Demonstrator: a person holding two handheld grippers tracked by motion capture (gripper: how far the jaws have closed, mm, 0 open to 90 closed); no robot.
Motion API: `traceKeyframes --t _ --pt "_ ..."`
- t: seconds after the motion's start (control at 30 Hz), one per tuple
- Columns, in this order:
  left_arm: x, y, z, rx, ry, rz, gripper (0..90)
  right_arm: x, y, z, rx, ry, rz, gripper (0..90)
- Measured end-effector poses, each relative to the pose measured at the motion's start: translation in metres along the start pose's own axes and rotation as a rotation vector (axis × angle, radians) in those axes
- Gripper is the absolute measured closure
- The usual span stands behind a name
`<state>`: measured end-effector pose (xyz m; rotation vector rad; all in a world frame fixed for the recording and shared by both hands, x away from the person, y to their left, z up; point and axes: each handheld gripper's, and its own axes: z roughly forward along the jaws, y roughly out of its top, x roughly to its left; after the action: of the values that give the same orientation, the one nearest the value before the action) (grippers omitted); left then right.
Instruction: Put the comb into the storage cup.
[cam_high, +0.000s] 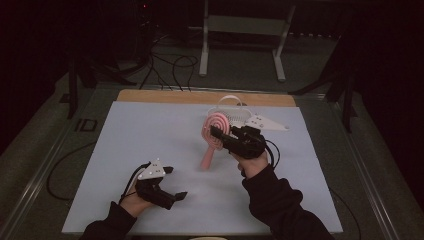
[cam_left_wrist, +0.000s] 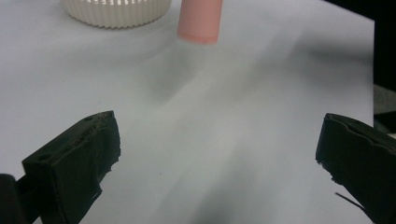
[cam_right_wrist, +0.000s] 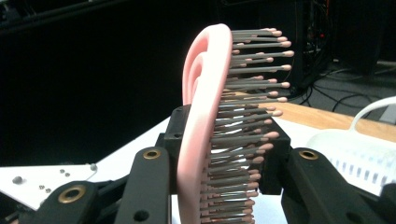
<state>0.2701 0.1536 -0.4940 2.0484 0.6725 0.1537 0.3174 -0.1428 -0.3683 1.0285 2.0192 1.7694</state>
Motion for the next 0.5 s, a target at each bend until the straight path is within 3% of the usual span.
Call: traceKeyframes --t 0.1,0.5 --pt "0.002 -0.003 -0.002 0.000 -0.006 -0.005 0.3 -0.001 0.002 -0.001 0.002 -0.001 -0.020 64.5" --pt "0.014 -0.018 -0.020 0.004 0.051 -0.038 0.3 -0.004 0.018 -0.011 -0.001 0.005 -0.150 64.5"
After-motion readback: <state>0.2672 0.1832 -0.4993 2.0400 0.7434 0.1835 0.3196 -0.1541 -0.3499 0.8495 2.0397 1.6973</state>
